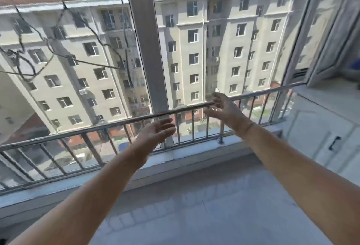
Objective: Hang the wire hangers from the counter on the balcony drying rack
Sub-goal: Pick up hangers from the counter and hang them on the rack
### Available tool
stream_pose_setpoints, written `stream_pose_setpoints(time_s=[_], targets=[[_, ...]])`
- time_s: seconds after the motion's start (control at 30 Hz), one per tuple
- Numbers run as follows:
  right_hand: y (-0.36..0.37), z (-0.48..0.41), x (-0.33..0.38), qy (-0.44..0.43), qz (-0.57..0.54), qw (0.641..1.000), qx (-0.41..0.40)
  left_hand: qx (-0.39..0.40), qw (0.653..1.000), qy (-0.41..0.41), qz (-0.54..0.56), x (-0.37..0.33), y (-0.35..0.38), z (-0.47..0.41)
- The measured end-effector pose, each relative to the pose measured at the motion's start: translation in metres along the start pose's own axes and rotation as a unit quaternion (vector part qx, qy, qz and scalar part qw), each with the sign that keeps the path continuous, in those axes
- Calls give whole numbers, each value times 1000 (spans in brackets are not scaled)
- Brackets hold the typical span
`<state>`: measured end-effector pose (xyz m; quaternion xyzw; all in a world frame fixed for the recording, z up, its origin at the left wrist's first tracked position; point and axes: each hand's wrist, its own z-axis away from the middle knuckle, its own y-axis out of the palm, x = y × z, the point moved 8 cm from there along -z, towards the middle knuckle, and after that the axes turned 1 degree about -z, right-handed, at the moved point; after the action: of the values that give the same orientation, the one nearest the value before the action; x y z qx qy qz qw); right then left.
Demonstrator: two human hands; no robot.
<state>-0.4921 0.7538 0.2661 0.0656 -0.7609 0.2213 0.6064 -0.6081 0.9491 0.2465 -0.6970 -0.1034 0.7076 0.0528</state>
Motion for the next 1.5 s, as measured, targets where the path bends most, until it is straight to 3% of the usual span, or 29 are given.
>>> stream_pose_setpoints(time_s=[0.17, 0.57, 0.97, 1.5], targets=[[-85, 47, -43, 38, 59, 993, -96, 116, 993, -6, -16, 5, 96, -19], [-342, 180, -164, 176, 47, 929, -323, 256, 967, 3, -16, -28, 362, -90], [-587, 305, -231, 235, 50, 869, -433, 323, 946, -10, 3, -48, 647, -149], [-786, 390, -328, 297, -7, 742, -601, 456, 889, -42, 1, -61, 920, -258]])
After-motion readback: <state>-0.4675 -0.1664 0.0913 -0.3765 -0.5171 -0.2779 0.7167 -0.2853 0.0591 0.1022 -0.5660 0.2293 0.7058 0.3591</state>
